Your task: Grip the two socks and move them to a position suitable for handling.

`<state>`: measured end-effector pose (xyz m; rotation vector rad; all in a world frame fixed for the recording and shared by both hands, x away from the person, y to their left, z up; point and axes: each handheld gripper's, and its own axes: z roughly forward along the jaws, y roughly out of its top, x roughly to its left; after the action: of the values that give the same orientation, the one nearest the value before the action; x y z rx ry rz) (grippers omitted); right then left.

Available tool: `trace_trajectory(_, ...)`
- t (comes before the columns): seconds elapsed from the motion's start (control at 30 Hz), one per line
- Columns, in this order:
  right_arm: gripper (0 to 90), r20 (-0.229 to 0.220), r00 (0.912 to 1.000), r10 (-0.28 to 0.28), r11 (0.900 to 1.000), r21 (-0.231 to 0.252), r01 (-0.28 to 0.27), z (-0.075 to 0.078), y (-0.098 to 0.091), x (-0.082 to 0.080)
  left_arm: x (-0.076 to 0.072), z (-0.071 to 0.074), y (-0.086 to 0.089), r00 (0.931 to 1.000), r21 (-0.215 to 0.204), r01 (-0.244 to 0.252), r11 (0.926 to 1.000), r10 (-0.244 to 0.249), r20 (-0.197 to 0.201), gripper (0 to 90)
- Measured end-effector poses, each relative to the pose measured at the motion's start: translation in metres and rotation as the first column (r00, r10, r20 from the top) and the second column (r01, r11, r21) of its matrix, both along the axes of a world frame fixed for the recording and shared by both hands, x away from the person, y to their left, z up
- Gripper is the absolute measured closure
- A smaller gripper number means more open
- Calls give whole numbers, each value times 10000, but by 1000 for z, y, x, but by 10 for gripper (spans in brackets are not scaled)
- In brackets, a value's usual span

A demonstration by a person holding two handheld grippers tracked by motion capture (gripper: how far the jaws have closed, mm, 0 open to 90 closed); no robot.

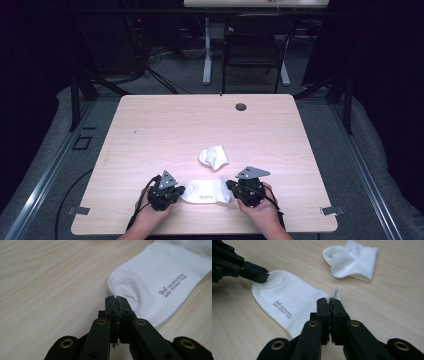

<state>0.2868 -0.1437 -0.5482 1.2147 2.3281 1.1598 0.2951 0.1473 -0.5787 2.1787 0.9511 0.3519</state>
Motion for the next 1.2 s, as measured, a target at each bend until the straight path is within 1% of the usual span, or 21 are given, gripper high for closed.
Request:
trace_trajectory(0.1, 872, -316, 9994, -111, 9999, -113, 108, -7, -3, 2, 0, 0, 0, 10000, -73, -67, 10000, 66, -34, 887)
trace_trajectory(0.23, 872, -507, 9986, -147, 9997, -210, 137, -10, -5, 3, 0, 1, 3, 9999, -28, -9, 10000, 8, -119, 887)
trace_trajectory(0.27, 873, -634, 9979, -91, 9992, -385, 67, -11, -6, 3, -1, 1, 3, 9999, -38, -22, 10000, 21, -137, 887)
trace_trajectory(0.33, 872, -657, 9977, -169, 9975, -689, 124, -15, -5, 2, -2, 1, 4, 9999, -35, -21, 10000, 20, -170, 887)
trace_trajectory(0.5, 873, -861, 9961, -213, 9980, -609, 161, -17, -6, 3, -3, 1, 5, 9996, -59, -36, 10000, 35, -267, 887)
trace_trajectory(0.53, 872, -1053, 9942, -218, 9972, -730, 142, -18, -6, 3, -3, 1, 6, 9997, -65, -45, 10000, 43, -257, 887)
trace_trajectory(0.63, 867, -1118, 9935, -214, 9971, -744, 131, -20, -6, 3, -3, 2, 7, 9996, -95, -85, 9999, 83, -257, 881)
trace_trajectory(0.7, 849, -1018, 9945, -227, 9980, -606, 166, -18, -6, 3, -3, 3, 8, 9998, -268, -120, 9996, 115, -186, 848)
trace_trajectory(0.73, 813, -717, 9968, -349, 9987, -402, 320, -12, -8, 2, -3, 5, 9, 9999, -375, -143, 9992, 140, -84, 792)
trace_trajectory(0.77, 795, -532, 9976, -454, 9986, -290, 439, -9, -9, 1, -3, 7, 10, 9998, -426, -177, 9989, 180, 74, 778)
trace_trajectory(0.8, 795, -532, 9976, -454, 9986, -290, 439, -9, -9, 1, -3, 10, 10, 9996, -515, -204, 9985, 215, 208, 778)
trace_trajectory(0.83, 786, -348, 9981, -509, 9987, -106, 506, -7, -9, 1, -4, 12, 11, 9993, -671, -194, 9976, 214, 293, 765)
trace_trajectory(0.87, 769, -42, 9990, -439, 9986, 288, 440, -2, -8, -1, -5, 16, 10, 9989, -915, -123, 9957, 163, 429, 745)
trace_trajectory(0.93, 756, 176, 9996, -199, 9988, 457, 190, 1, -4, -3, -7, 18, 9, 9981, -1057, 130, 9943, -66, 605, 725)
trace_trajectory(0.97, 756, 176, 9996, -199, 9988, 457, 190, 1, -4, -3, -7, 18, 9, 9981, -1057, 130, 9943, -66, 605, 717)
trace_trajectory(1.0, 745, 293, 9993, 223, 9994, 258, -230, -1, 4, -5, -8, 18, 7, 9974, -950, 289, 9951, -225, 680, 708)
trace_trajectory(1.07, 740, 258, 9991, 334, 9993, 183, -339, -2, 7, -5, -8, 16, 3, 9971, -836, 454, 9955, -401, 646, 696)
trace_trajectory(1.1, 734, 122, 9985, 526, 9984, -197, -523, -9, 14, -4, -8, 12, 0, 9973, -784, 534, 9955, -492, 549, 676)
trace_trajectory(1.13, 734, 122, 9985, 526, 9984, -197, -523, -9, 14, -4, -8, 12, 0, 9973, -784, 534, 9955, -492, 549, 668)
trace_trajectory(1.17, 729, 108, 9983, 566, 9977, -388, -561, -11, 16, -3, -7, 10, -1, 9970, -686, 650, 9955, -619, 468, 668)
trace_trajectory(1.2, 719, 55, 9984, 563, 9968, -563, -559, -15, 17, -1, -7, 7, -3, 9973, -630, 630, 9960, -603, 430, 659)
